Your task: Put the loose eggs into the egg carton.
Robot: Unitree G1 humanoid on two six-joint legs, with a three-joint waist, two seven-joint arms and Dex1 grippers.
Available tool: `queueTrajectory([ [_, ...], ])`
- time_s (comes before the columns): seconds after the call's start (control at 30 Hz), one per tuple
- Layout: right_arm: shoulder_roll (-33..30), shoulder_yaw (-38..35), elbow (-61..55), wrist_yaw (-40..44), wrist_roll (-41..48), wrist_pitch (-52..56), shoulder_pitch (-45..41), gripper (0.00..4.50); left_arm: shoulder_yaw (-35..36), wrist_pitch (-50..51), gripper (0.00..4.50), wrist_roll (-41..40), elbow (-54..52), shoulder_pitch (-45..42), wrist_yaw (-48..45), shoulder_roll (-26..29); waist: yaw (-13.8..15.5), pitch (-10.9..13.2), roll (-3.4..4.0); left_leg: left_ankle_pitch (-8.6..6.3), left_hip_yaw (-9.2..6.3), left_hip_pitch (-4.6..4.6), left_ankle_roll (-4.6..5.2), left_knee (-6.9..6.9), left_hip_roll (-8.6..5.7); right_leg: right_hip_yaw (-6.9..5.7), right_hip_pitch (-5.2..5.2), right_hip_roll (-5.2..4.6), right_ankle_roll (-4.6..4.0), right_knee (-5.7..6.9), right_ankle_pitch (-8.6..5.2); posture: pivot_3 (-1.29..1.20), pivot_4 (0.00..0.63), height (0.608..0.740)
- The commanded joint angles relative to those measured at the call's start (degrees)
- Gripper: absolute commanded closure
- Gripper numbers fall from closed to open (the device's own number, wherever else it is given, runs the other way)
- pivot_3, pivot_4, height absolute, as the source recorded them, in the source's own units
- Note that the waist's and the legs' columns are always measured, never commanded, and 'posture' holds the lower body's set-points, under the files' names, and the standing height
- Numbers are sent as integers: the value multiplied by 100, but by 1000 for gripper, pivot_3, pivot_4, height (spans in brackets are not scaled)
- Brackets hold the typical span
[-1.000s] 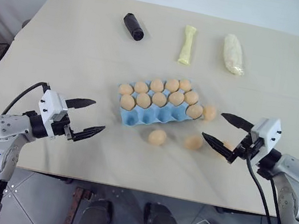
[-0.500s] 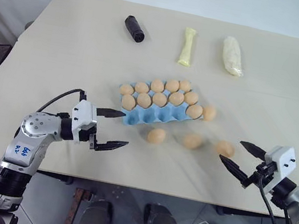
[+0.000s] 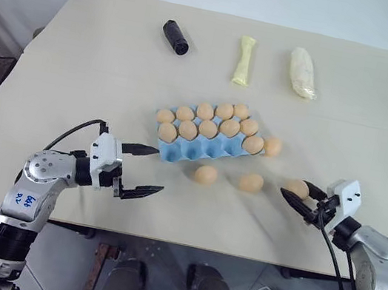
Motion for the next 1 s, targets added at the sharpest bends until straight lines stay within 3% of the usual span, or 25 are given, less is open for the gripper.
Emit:
queueTrajectory([
  [0.03,-9,-38,-230,41,73,-100,-169,2723,203,-4,0,-114,-234,124,140,-22,-12,0,0,0,0,0,0,0,0,0,0,0,0,0,0,0,150,740],
  [0.27,301,501,-1140,-281,251,699,-1259,2723,604,20,0,-176,-94,407,511,-76,-61,3,4,5,-7,6,-9,-1,6,-5,0,3,-3,10,2,0,150,740],
  [0.5,904,1292,-437,-553,-310,752,-2266,2723,693,-18,0,-120,-218,657,677,-88,-15,2,4,6,-37,-25,-10,2,-1,-37,-12,-11,-6,1,3,0,150,740],
  [0.67,1085,1485,131,-460,-520,504,-2519,993,792,19,0,-173,-438,803,844,-86,-22,2,4,5,-57,-39,-8,-4,-7,-63,-12,-22,-6,-1,3,0,150,740],
  [0.77,1069,1428,-165,-306,-326,640,-2445,23,842,40,0,-206,-579,941,887,-66,-29,3,5,5,-57,-40,-9,-11,-6,-67,-13,-22,-6,-1,3,0,150,740],
  [1.0,434,634,-1193,-179,135,815,-1630,23,702,130,0,-256,-632,780,800,-80,16,3,5,1,-73,-43,-2,-11,-6,-86,0,-24,-6,-14,3,0,150,740],
])
